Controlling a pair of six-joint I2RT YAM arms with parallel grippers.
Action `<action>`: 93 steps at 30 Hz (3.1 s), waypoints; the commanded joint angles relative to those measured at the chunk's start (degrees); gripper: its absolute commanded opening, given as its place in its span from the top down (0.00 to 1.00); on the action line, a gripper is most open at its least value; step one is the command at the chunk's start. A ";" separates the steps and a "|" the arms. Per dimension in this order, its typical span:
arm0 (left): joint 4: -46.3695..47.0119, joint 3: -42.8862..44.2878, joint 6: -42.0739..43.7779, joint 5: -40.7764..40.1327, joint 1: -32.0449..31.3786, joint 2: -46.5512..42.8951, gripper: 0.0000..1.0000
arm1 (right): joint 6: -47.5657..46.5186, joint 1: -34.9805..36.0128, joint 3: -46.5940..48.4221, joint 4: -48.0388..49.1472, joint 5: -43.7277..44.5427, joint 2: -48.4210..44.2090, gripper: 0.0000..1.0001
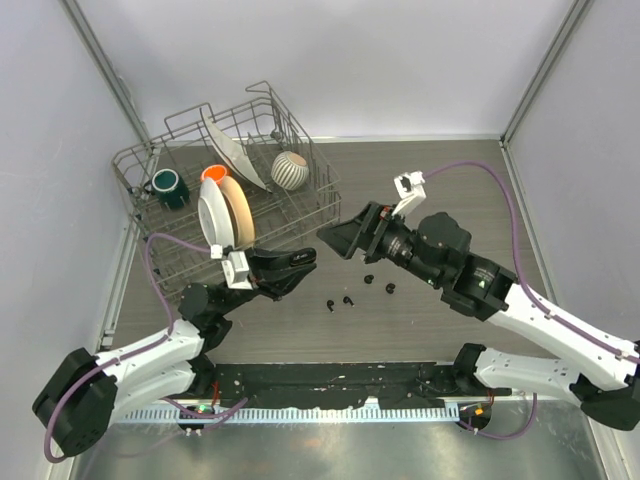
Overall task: Insert the wireless bluetooth earbuds into the charging case
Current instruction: Open the charging case.
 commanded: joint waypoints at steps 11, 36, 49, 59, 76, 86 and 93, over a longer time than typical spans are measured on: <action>7.32 0.50 2.87 -0.69 -0.25 0.66 1.00 | -12.19 0.50 7.57 -10.16 -13.97 7.00 0.21; 4.51 5.24 0.67 12.93 -0.25 0.22 1.00 | -7.54 -0.02 11.96 -10.07 -1.22 12.71 0.22; -1.20 3.93 3.48 12.15 -0.25 -3.38 1.00 | -5.43 -2.13 10.56 -2.70 -2.28 11.13 0.19; -7.53 4.45 7.53 7.14 -0.25 -6.46 1.00 | -12.36 -2.22 9.33 -3.22 -23.15 7.88 0.23; -5.69 6.82 6.57 7.92 -0.25 -4.35 1.00 | -15.53 -0.55 5.46 -9.19 -18.64 6.73 0.32; -4.90 6.74 5.16 12.14 -0.25 -4.88 1.00 | -12.81 -0.64 6.25 -6.74 -12.82 7.17 0.35; -6.13 7.09 4.28 15.31 -0.25 -4.44 1.00 | -11.49 -0.82 6.77 -5.41 -12.21 7.00 0.34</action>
